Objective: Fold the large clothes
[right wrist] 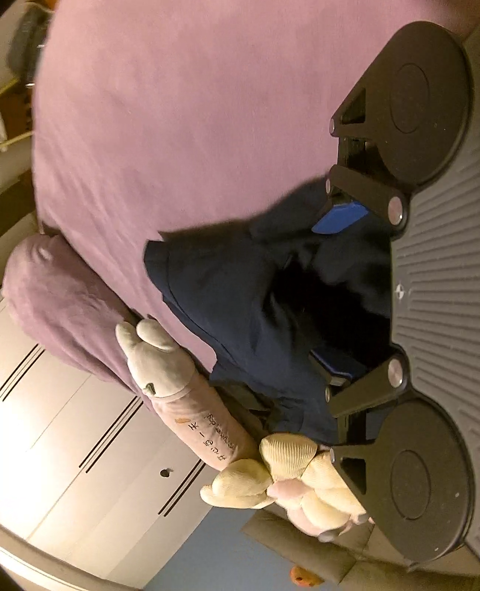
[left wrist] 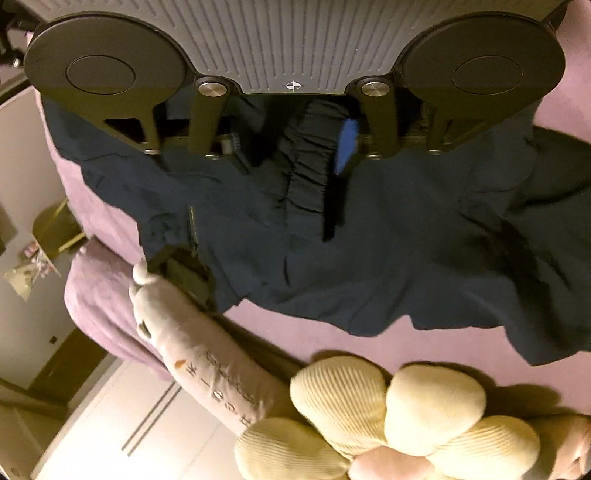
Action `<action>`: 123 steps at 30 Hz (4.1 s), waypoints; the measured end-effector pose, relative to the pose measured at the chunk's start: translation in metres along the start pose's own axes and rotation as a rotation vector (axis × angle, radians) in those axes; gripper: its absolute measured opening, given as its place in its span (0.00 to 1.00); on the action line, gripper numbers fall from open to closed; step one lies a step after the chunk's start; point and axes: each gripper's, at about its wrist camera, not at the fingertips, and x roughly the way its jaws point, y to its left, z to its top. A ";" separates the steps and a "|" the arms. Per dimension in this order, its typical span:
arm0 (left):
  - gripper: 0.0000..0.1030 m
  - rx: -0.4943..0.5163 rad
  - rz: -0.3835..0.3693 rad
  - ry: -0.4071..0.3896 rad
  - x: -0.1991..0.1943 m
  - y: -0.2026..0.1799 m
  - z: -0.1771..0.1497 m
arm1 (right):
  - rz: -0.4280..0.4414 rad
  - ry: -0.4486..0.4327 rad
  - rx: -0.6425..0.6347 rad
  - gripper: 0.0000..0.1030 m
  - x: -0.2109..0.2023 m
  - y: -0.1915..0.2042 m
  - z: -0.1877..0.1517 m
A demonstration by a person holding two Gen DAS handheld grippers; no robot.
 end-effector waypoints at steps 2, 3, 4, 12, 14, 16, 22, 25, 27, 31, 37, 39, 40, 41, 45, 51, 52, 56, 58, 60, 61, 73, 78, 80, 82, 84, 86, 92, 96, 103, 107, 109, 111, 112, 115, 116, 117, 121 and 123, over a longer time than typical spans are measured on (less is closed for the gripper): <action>0.11 0.039 0.019 0.004 0.001 -0.006 0.001 | 0.001 0.004 0.022 0.73 0.008 0.002 0.003; 0.10 0.042 0.008 -0.005 -0.001 -0.007 0.003 | -0.002 0.010 0.038 0.73 0.009 0.003 0.004; 0.10 0.054 0.002 -0.026 -0.010 -0.010 0.001 | 0.000 0.005 0.046 0.73 0.008 0.007 0.004; 0.09 0.107 0.036 -0.153 -0.031 -0.021 0.024 | 0.120 0.043 0.156 0.70 0.009 0.005 -0.006; 0.09 0.135 0.052 -0.159 -0.034 -0.022 0.025 | 0.109 0.033 0.198 0.60 0.023 -0.001 -0.001; 0.09 0.166 0.072 -0.158 -0.032 -0.024 0.025 | 0.104 0.033 0.256 0.35 0.038 -0.007 0.006; 0.09 0.210 0.081 -0.144 -0.016 -0.027 0.015 | -0.050 -0.086 0.098 0.09 0.036 0.001 0.013; 0.11 0.235 0.145 -0.090 0.008 -0.027 0.003 | -0.153 -0.075 -0.029 0.06 0.048 0.002 0.003; 0.18 0.204 0.171 -0.066 0.017 -0.018 -0.003 | -0.178 -0.078 -0.114 0.06 0.055 0.005 -0.001; 0.29 0.188 0.182 -0.061 0.014 -0.007 -0.004 | -0.169 -0.051 -0.153 0.12 0.043 0.012 0.006; 0.37 0.136 0.143 -0.063 0.002 0.000 -0.003 | -0.211 -0.147 -0.249 0.20 0.002 0.036 -0.006; 0.40 0.113 0.116 -0.050 0.005 -0.001 -0.004 | -0.255 -0.152 -0.333 0.21 0.011 0.055 -0.010; 0.41 0.106 0.106 -0.043 0.007 -0.002 -0.005 | -0.277 -0.150 -0.384 0.21 0.021 0.064 -0.013; 0.41 0.100 0.101 -0.035 0.009 -0.002 -0.006 | -0.294 -0.150 -0.433 0.21 0.030 0.073 -0.016; 0.43 0.122 0.117 -0.034 0.017 -0.003 -0.012 | -0.392 -0.095 -0.561 0.21 0.070 0.080 -0.025; 0.45 0.149 0.131 -0.041 0.018 -0.004 -0.015 | -0.445 -0.078 -0.659 0.18 0.075 0.080 -0.031; 0.45 0.149 0.133 -0.041 0.018 -0.004 -0.015 | -0.450 -0.088 -0.643 0.18 0.070 0.085 -0.029; 0.47 0.150 0.141 -0.042 0.016 -0.004 -0.016 | -0.465 -0.196 -0.644 0.22 0.048 0.106 -0.036; 0.49 0.144 0.142 -0.041 0.015 -0.003 -0.016 | -0.475 -0.195 -0.662 0.24 0.052 0.111 -0.041; 0.51 0.139 0.142 -0.037 0.015 -0.002 -0.016 | -0.532 -0.183 -0.693 0.24 0.063 0.109 -0.046; 0.52 0.140 0.142 -0.034 0.015 -0.001 -0.015 | -0.557 -0.163 -0.681 0.24 0.068 0.104 -0.045; 0.62 0.020 0.040 -0.049 -0.060 0.053 -0.022 | -0.683 -0.210 -0.772 0.30 0.046 0.137 -0.054; 0.69 -0.082 0.071 -0.120 -0.124 0.112 -0.025 | -0.555 -0.254 -0.792 0.30 0.047 0.180 -0.077; 0.70 -0.132 0.090 -0.175 -0.145 0.141 -0.022 | -0.404 -0.213 -0.797 0.26 0.056 0.202 -0.096; 0.70 -0.192 0.151 -0.223 -0.159 0.175 -0.018 | -0.230 -0.120 -0.799 0.22 0.076 0.223 -0.115; 0.70 -0.295 0.194 -0.261 -0.169 0.214 -0.012 | -0.100 -0.038 -0.831 0.17 0.105 0.248 -0.146; 0.68 -0.410 0.232 -0.315 -0.178 0.250 -0.008 | -0.033 0.011 -0.875 0.15 0.133 0.269 -0.174; 0.61 -0.630 0.296 -0.423 -0.186 0.327 0.009 | 0.005 0.021 -0.981 0.14 0.195 0.322 -0.232; 0.25 -0.764 0.269 -0.444 -0.180 0.366 0.009 | -0.051 0.080 -0.973 0.14 0.231 0.324 -0.246; 0.09 -0.775 0.193 -0.471 -0.185 0.376 0.006 | -0.062 0.075 -1.016 0.15 0.238 0.325 -0.259; 0.08 -0.695 0.172 -0.503 -0.201 0.361 0.016 | -0.080 0.043 -1.001 0.15 0.231 0.327 -0.259; 0.08 -0.655 0.155 -0.518 -0.208 0.349 0.025 | -0.100 0.059 -1.017 0.15 0.232 0.325 -0.262; 0.08 -0.588 0.122 -0.532 -0.216 0.329 0.033 | -0.131 0.062 -1.070 0.15 0.236 0.331 -0.270; 0.08 -0.549 0.102 -0.533 -0.218 0.317 0.039 | -0.141 0.060 -1.092 0.15 0.238 0.332 -0.273; 0.07 -0.376 0.006 -0.506 -0.216 0.259 0.055 | -0.094 0.065 -1.042 0.15 0.232 0.329 -0.263; 0.07 -0.306 -0.032 -0.489 -0.210 0.234 0.058 | -0.059 0.073 -0.995 0.14 0.227 0.325 -0.256; 0.07 -0.256 -0.061 -0.472 -0.204 0.212 0.058 | -0.036 0.083 -0.930 0.14 0.220 0.318 -0.245; 0.08 -0.064 -0.148 -0.340 -0.151 0.118 0.044 | 0.023 0.064 -0.747 0.06 0.178 0.285 -0.211; 0.08 0.041 -0.152 -0.262 -0.116 0.072 0.026 | 0.009 0.030 -0.686 0.07 0.152 0.267 -0.195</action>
